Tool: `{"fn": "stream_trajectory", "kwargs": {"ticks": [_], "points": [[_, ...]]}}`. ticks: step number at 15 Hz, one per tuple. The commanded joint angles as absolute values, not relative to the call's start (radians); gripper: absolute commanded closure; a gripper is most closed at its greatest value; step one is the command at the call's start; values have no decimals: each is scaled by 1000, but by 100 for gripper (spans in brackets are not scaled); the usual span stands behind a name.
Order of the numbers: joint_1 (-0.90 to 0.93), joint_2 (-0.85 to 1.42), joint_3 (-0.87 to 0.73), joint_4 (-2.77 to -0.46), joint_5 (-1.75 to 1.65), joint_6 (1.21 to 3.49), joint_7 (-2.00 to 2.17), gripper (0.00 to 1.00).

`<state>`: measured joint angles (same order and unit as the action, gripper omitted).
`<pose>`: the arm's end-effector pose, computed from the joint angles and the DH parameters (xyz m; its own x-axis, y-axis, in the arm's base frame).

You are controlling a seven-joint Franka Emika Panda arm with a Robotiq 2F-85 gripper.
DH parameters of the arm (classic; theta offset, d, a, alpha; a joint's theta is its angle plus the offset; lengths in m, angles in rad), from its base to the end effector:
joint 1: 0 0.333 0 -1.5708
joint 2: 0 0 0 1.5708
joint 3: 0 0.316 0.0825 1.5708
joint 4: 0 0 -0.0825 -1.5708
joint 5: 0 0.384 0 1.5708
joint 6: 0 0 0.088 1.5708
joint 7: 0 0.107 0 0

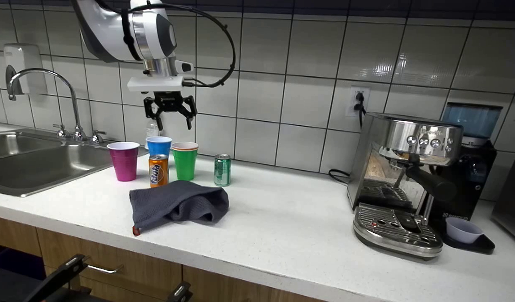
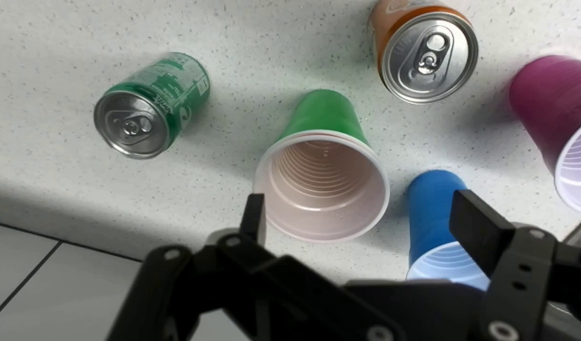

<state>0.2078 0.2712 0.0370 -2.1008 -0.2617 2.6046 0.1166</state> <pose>0.5813 0.1502 0.3128 0.9131 0.3361 0.2309 0.3094 -0.9399 0.1446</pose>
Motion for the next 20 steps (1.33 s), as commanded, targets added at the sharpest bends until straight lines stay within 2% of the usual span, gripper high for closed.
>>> {"fn": "stream_trajectory", "kwargs": {"ticks": [1,20], "points": [[215,273,37,-2075,-269,2564,173,0],[287,371,52,-1906,-196,2355,473,0]]}}
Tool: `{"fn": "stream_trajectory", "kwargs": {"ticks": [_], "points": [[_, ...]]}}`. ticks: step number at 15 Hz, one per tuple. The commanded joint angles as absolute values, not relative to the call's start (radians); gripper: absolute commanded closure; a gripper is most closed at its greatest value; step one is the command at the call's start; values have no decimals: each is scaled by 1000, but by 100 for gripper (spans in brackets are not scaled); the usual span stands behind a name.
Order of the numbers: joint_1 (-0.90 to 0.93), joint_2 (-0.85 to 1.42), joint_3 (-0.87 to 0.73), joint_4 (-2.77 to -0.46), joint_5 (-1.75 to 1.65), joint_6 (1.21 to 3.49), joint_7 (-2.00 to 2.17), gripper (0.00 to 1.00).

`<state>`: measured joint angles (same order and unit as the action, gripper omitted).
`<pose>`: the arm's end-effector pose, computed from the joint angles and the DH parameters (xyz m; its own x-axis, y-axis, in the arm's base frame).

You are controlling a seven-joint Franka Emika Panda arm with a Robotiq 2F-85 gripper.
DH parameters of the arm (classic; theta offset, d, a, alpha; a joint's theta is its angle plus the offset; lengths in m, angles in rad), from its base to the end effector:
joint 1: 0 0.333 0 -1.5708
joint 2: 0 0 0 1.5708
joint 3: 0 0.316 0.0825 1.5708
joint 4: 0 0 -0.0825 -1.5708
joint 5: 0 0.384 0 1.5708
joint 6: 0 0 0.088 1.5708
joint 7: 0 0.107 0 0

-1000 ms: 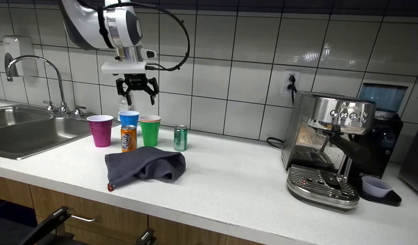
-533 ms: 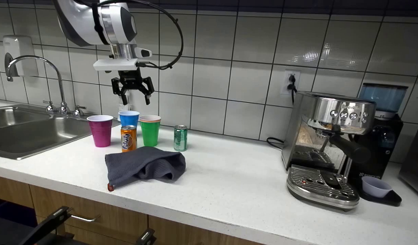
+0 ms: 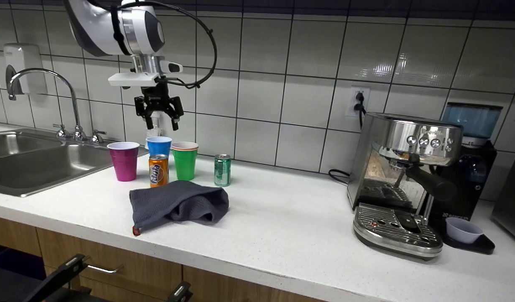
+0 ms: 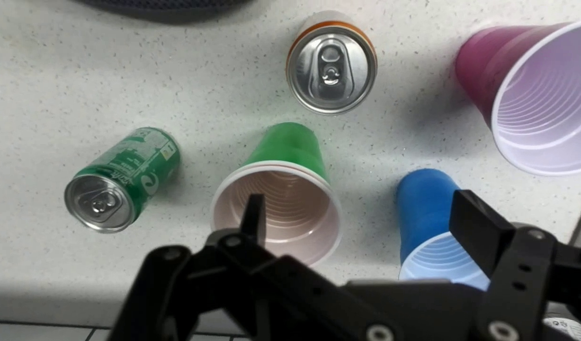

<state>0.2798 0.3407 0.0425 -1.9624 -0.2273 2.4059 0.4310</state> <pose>0.5915 0.1947 0.3108 0.9876 0.0560 0.1470 0.0412 -0.9940 0.1017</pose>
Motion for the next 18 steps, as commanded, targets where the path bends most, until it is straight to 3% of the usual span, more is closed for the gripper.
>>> {"fn": "stream_trajectory", "kwargs": {"ticks": [1,18], "points": [[282,370,59,-1913,-178,2385,456,0],[302,397,38,-1907,-170,2351,543,0]]}}
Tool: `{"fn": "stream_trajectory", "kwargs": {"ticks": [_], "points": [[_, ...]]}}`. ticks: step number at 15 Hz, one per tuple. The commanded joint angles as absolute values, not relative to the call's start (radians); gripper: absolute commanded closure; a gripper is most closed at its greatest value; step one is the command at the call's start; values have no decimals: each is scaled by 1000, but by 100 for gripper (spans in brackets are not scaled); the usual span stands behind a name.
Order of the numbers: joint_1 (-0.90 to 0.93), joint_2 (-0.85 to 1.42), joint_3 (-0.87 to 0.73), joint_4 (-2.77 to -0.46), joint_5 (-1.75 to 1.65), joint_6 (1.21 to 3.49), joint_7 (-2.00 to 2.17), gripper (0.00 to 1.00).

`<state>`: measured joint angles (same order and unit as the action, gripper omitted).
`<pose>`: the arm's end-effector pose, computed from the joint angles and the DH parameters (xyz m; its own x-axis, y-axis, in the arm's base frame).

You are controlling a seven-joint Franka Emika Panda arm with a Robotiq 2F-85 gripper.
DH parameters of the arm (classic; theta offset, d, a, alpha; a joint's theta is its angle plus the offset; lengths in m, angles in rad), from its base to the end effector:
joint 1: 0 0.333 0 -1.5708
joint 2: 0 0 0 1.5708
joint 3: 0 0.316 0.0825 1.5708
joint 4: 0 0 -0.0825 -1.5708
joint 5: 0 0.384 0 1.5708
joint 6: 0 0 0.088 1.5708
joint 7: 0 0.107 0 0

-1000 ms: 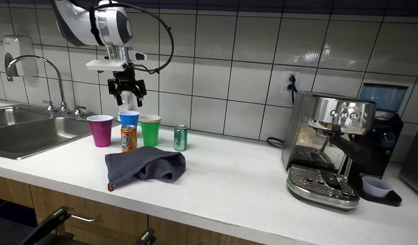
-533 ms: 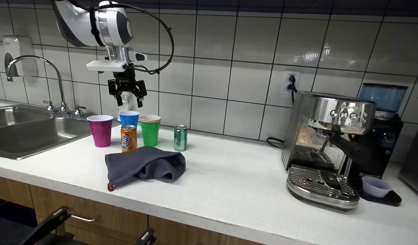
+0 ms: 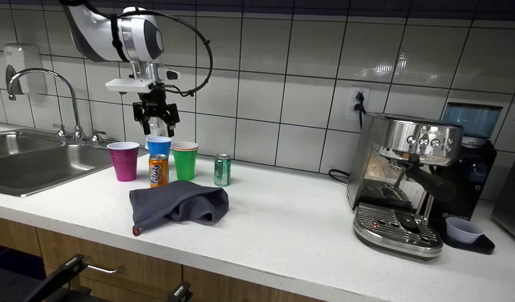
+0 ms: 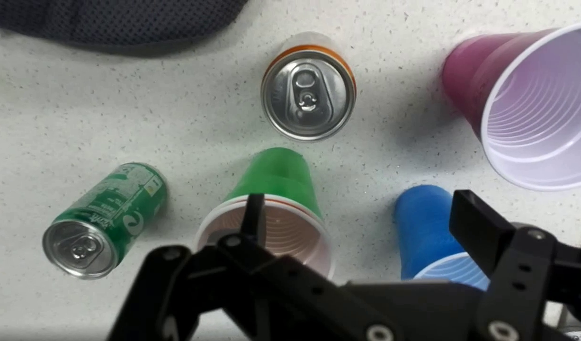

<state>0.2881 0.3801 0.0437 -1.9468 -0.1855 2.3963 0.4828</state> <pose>0.5919 0.2010 0.2920 0.9937 -0.0183 0.1104 -0.0268 -0.9968 0.0756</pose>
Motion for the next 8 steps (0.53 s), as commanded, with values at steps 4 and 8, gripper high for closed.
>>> {"fn": "stream_trajectory", "kwargs": {"ticks": [4,8], "points": [[308,416,34,-1877,-152,2334,621,0],[317,433,27,-1850,-147,2330,719,0]]}}
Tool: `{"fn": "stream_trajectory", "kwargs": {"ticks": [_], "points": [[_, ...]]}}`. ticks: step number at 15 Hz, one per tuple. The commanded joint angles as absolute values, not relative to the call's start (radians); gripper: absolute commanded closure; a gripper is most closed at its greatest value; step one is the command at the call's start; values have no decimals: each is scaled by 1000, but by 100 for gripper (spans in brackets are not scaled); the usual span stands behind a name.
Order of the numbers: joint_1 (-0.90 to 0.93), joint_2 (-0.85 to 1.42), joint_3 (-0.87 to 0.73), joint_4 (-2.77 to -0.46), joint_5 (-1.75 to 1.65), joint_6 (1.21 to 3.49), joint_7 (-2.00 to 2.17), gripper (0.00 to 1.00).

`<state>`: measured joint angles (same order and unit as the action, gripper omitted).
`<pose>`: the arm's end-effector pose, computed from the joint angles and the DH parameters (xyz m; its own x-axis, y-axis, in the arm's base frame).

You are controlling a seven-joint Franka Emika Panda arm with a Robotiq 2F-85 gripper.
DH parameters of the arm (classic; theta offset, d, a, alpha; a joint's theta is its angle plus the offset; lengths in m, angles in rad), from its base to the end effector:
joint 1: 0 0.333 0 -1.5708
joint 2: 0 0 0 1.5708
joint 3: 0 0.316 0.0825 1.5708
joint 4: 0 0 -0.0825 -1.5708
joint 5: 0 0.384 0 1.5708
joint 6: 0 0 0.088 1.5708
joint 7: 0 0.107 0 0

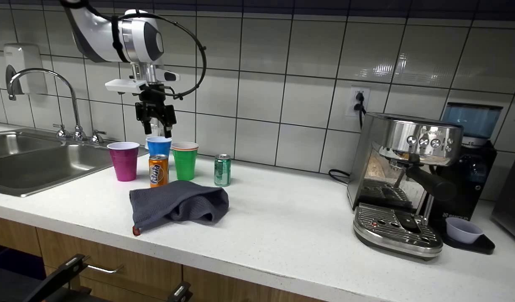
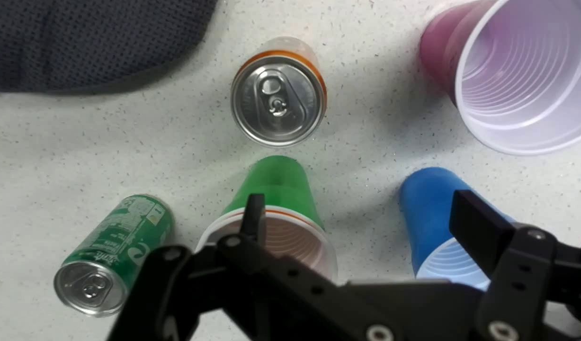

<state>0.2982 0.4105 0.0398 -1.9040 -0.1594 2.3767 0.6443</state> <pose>0.5999 0.2076 0.2895 0.9753 -0.1936 0.1067 -0.1994 -0.9788 0.0463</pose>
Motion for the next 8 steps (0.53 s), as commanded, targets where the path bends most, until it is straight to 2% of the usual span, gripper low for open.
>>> {"fn": "stream_trajectory", "kwargs": {"ticks": [1,8], "points": [[318,436,29,-1842,-141,2321,737,0],[336,470,30,-1781,-143,2289,876,0]]}}
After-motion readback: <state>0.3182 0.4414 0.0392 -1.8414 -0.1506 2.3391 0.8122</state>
